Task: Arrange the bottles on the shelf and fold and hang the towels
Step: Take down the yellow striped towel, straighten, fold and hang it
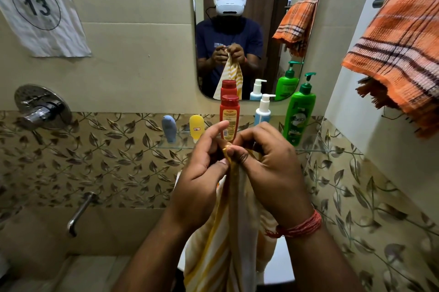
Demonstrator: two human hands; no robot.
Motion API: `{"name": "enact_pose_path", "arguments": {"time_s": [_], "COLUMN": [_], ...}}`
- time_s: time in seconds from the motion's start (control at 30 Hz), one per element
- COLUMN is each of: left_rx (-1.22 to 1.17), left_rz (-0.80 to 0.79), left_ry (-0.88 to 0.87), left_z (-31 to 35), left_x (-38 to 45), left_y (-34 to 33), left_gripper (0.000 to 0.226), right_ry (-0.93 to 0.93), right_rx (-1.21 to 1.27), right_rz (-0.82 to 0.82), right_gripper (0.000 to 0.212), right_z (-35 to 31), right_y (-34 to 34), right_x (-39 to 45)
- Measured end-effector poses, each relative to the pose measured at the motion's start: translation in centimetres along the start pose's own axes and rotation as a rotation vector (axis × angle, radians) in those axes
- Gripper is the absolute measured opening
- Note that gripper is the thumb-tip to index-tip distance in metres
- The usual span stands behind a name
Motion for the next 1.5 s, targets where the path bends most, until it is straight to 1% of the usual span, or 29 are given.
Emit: {"name": "enact_pose_path", "arguments": {"time_s": [0.07, 0.13, 0.2, 0.27, 0.33, 0.37, 0.43, 0.5, 0.57, 0.63, 0.73, 0.8, 0.9, 0.97, 1.03, 1.07, 1.13, 1.2, 1.3, 1.33, 1.43, 1.5], "left_rx": [0.035, 0.098, 0.139, 0.137, 0.139, 0.131, 0.102, 0.051, -0.017, 0.008, 0.001, -0.042, -0.096, -0.098, -0.084, -0.077, -0.066, -0.059, -0.037, -0.035, -0.009, 0.011], "left_rz": [-0.032, -0.052, -0.042, -0.022, 0.000, 0.011, 0.025, 0.024, 0.007, 0.055, 0.185, 0.261, 0.332, 0.318, 0.263, 0.238, 0.215, 0.221, 0.234, 0.234, 0.234, 0.258], "left_ry": [0.004, -0.031, -0.066, -0.094, -0.110, -0.107, -0.083, -0.043, 0.000, -0.015, -0.046, -0.049, -0.057, -0.057, -0.055, -0.062, -0.080, -0.091, -0.102, -0.108, -0.134, -0.155], "left_z": [0.0, 0.5, 1.1, 1.5, 1.7, 1.6, 1.5, 1.2, 1.0, 1.4, 1.7, 1.4, 0.9, 0.8, 1.0, 1.2, 1.7, 2.1, 2.5, 2.7, 3.2, 3.5], "left_x": [0.0, 0.0, 0.1, 0.2, 0.4, 0.5, 0.6, 0.6, 0.6, 0.6, 0.8, 1.0, 1.2, 1.4, 1.6, 1.7, 1.8, 1.8, 1.7, 1.7, 1.7, 1.6], "left_y": [-0.1, -0.3, -0.3, 0.1, 0.6, 0.8, 1.1, 1.0, 0.7, 0.8, 1.6, 2.4, 3.7, 3.9, 3.5, 3.3, 3.2, 3.4, 3.6, 3.6, 3.6, 3.8], "left_gripper": [0.063, 0.063, 0.059, 0.057, 0.056, 0.053, 0.046, 0.036, 0.022, 0.019, 0.014, 0.015, 0.013, 0.015, 0.018, 0.019, 0.021, 0.021, 0.021, 0.021, 0.022, 0.022], "right_ry": [0.025, 0.021, -0.068, -0.185, -0.235, -0.245, -0.242, -0.208, -0.185, -0.168, -0.151, -0.157, -0.222, -0.292, -0.363, -0.393, -0.398, -0.366, -0.314, -0.278, -0.122, -0.103], "right_rx": [-0.009, -0.003, 0.082, 0.237, 0.327, 0.348, 0.359, 0.302, 0.236, 0.213, 0.235, 0.316, 0.485, 0.663, 0.850, 0.897, 0.880, 0.844, 0.814, 0.738, 0.326, 0.199], "right_rz": [-0.018, -0.030, -0.071, -0.188, -0.297, -0.319, -0.288, -0.232, -0.194, -0.167, -0.113, -0.150, -0.298, -0.332, -0.346, -0.363, -0.411, -0.440, -0.465, -0.488, -0.604, -0.650], "right_gripper": [0.011, 0.016, 0.024, 0.026, 0.023, 0.021, 0.017, 0.018, 0.018, 0.018, 0.017, 0.015, 0.013, 0.016, 0.019, 0.020, 0.018, 0.015, 0.017, 0.019, 0.025, 0.024], "right_z": [-0.2, -0.1, 1.0, 2.2, 2.8, 2.8, 2.6, 2.3, 2.2, 2.2, 2.0, 2.1, 3.0, 3.3, 3.4, 3.5, 3.6, 3.5, 2.6, 2.3, 2.2, 2.4], "right_y": [0.1, 0.0, -0.5, -1.7, -2.5, -2.6, -2.2, -1.8, -1.5, -1.3, -1.2, -1.7, -3.0, -3.6, -4.2, -4.5, -4.7, -4.5, -4.2, -4.3, -5.4, -6.1], "right_x": [0.1, 0.1, -0.1, -0.6, -1.3, -1.5, -1.5, -1.2, -1.0, -0.8, -0.8, -1.1, -1.8, -2.2, -2.6, -2.8, -3.1, -3.2, -3.0, -2.9, -2.9, -3.1]}}
Point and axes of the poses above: each hand's wrist, its own x-axis towards the middle knuckle, its own y-axis out of the back of the hand, z = x × y, the point moved 9 cm from there along x, towards the middle knuckle, and after that the axes turned 5 degrees about y, right-handed, at the moved point
